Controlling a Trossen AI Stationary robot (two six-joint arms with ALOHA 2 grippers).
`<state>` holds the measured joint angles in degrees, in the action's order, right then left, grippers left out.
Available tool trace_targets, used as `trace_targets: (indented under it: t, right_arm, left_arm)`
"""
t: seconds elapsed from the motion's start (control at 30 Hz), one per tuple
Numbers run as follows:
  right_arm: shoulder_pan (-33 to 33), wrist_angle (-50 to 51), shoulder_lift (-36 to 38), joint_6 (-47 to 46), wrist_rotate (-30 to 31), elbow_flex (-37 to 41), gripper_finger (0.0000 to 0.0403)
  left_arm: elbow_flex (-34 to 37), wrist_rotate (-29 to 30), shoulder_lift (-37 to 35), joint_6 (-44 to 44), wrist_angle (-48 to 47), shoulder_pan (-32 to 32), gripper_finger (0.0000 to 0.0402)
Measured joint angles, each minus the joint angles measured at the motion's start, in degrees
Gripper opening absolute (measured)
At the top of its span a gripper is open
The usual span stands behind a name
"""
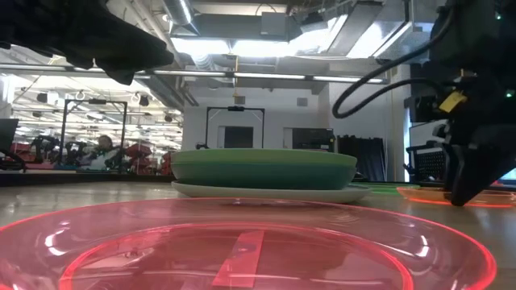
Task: Stack plastic plates
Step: Stack the orange plate on top of the light orange plate
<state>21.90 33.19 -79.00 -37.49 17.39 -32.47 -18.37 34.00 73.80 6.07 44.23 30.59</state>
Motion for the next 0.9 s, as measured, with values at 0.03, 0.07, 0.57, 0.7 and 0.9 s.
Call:
trace_targets:
  t: [0.03,0.07,0.57,0.7,0.9]
  right_arm:
    - [-0.4,-0.7,0.1,0.0,-0.2,0.4,0.0113]
    - [-0.7,-1.1,0.1,0.0,-0.5,0.7,0.0104]
    - [-2.5,-1.3,-0.2,11.1,5.4,-0.4,0.0013]
    - [-2.4,2.0,-0.1,14.5,7.9,-5.3,0.0003]
    - [-2.5,2.8,0.0,23.1,11.9,-12.3,0.0001]
  left_arm:
    - [0.0,0.0,0.0,0.0,0.0,0.0,0.0115]
    - [0.0,0.0,0.0,0.0,0.0,0.0,0.0115]
    - [0.0,0.0,0.0,0.0,0.0,0.0,0.0115]
    - [0.0,0.0,0.0,0.0,0.0,0.0,0.0115]
    - [0.0,0.0,0.0,-0.2,0.0,0.0,0.0115]
